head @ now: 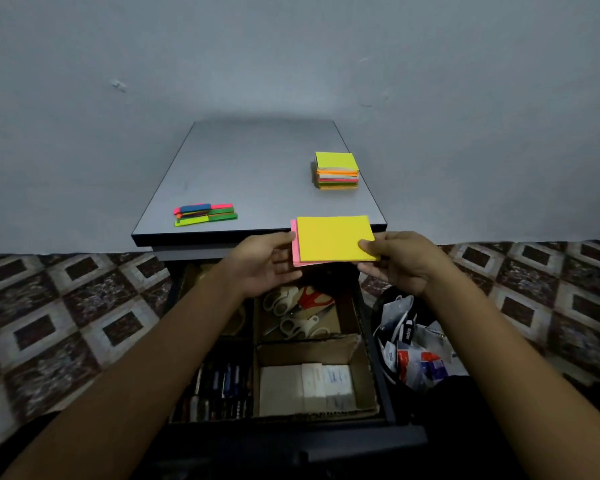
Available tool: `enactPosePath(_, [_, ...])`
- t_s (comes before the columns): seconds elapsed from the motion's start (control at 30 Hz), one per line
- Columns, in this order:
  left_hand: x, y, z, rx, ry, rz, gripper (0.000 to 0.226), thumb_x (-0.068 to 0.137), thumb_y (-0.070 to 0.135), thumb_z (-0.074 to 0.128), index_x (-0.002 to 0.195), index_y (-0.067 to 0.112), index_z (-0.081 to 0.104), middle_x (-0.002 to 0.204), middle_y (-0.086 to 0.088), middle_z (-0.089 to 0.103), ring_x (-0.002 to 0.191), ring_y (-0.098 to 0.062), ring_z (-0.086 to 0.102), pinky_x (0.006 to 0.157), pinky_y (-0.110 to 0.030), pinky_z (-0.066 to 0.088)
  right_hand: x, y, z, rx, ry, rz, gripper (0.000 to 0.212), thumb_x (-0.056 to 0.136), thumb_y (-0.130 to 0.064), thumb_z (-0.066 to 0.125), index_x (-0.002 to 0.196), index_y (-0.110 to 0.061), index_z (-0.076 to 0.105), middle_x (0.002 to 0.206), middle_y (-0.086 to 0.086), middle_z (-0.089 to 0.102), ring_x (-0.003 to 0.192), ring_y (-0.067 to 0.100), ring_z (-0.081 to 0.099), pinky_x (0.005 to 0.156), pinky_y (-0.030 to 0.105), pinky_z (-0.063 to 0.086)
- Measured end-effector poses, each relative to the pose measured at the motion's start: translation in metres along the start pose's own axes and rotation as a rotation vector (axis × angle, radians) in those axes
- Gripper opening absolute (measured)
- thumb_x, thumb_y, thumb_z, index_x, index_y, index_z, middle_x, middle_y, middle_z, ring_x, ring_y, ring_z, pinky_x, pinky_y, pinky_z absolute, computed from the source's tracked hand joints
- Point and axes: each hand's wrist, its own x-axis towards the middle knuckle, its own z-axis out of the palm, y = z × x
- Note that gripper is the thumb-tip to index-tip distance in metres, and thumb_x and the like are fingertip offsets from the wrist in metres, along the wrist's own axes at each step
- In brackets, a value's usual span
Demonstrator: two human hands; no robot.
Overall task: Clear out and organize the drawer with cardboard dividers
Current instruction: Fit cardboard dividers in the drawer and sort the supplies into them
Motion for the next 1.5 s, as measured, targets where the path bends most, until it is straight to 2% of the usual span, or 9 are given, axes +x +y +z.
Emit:
enactPosePath(0.1, [-0.018,-0.017,-0.007,-0.026,-0.003,0.028,0.013,0.095,0.009,0.046,0.093,0.008,0.059,0.085,-0.009,0.064,0.073,-0.018,0.062,0.056,-0.024,0.056,-0.014,0.019,0.004,-0.001,-0.04,0.021,0.014,0.093,0.002,0.047,0.083,-0.005,0.054,0.082,0.01,0.061,0.069,0.018,0.06,0.05,0.019,0.055])
enactPosePath(0.2, [-0.029,-0.035,-0.014,0.004,0.067,0.066,0.012,0.092,0.0,0.049,0.09,0.006,0.059,0.085,-0.01,0.067,0.065,-0.016,0.067,0.056,-0.025,0.058,-0.023,0.042,0.004,-0.034,-0.022,0.032,0.013,0.094,0.002,0.048,0.086,-0.006,0.055,0.086,0.011,0.062,0.071,0.021,0.062,0.054,0.023,0.058])
enactPosePath(0.43, [-0.045,-0.08,-0.029,0.109,0.153,-0.023,0.009,0.092,0.001,0.051,0.097,0.006,0.057,0.095,-0.013,0.066,0.08,-0.02,0.066,0.053,-0.024,0.056,-0.042,0.092,-0.009,-0.032,0.09,0.096,0.007,0.094,-0.001,0.049,0.093,-0.005,0.056,0.095,0.011,0.06,0.08,0.021,0.062,0.057,0.024,0.059])
enactPosePath(0.63, [-0.053,-0.107,-0.037,0.239,0.202,-0.094,0.009,0.092,-0.002,0.051,0.092,0.005,0.056,0.092,-0.012,0.065,0.081,-0.02,0.064,0.058,-0.029,0.056,-0.054,0.114,-0.028,0.065,0.176,0.125,0.009,0.094,0.0,0.049,0.089,-0.003,0.056,0.094,0.014,0.061,0.081,0.023,0.062,0.056,0.025,0.059])
enactPosePath(0.87, [-0.051,-0.116,-0.036,0.449,0.26,-0.108,0.01,0.092,-0.002,0.051,0.101,0.001,0.055,0.107,-0.019,0.062,0.096,-0.029,0.064,0.07,-0.036,0.057,-0.056,0.115,-0.033,0.115,0.195,0.07,0.009,0.094,0.0,0.049,0.09,-0.005,0.056,0.095,0.011,0.062,0.081,0.021,0.062,0.056,0.022,0.058])
enactPosePath(1.03, [-0.049,-0.118,-0.033,0.568,0.238,-0.097,0.011,0.091,-0.005,0.05,0.087,0.002,0.056,0.098,-0.022,0.063,0.085,-0.027,0.065,0.07,-0.038,0.059,-0.055,0.114,-0.031,0.152,0.191,0.052,0.011,0.093,0.001,0.049,0.088,-0.007,0.055,0.09,0.01,0.063,0.078,0.02,0.063,0.058,0.023,0.058])
enactPosePath(1.23, [-0.029,-0.135,-0.016,0.575,0.205,-0.145,0.016,0.091,-0.004,0.05,0.079,0.006,0.054,0.098,-0.019,0.06,0.086,-0.028,0.062,0.067,-0.035,0.055,-0.054,0.115,-0.03,0.156,0.192,0.046,0.01,0.094,0.001,0.049,0.089,-0.006,0.055,0.089,0.01,0.063,0.078,0.02,0.063,0.059,0.024,0.059])
enactPosePath(1.37, [-0.016,-0.149,-0.001,0.511,0.185,-0.212,0.011,0.092,-0.007,0.045,0.097,-0.002,0.055,0.097,-0.019,0.058,0.091,-0.028,0.058,0.064,-0.031,0.052,-0.053,0.115,-0.03,0.156,0.18,0.037,0.011,0.094,0.001,0.049,0.091,-0.006,0.055,0.089,0.009,0.063,0.076,0.019,0.063,0.058,0.023,0.058])
enactPosePath(1.5, [-0.005,-0.163,-0.006,0.466,0.218,-0.244,0.022,0.089,-0.011,0.042,0.074,0.002,0.051,0.082,-0.014,0.056,0.085,-0.029,0.059,0.076,-0.039,0.05,-0.05,0.116,-0.029,0.166,0.177,0.038,0.01,0.093,0.002,0.049,0.091,-0.006,0.055,0.09,0.01,0.063,0.076,0.02,0.063,0.058,0.024,0.058])
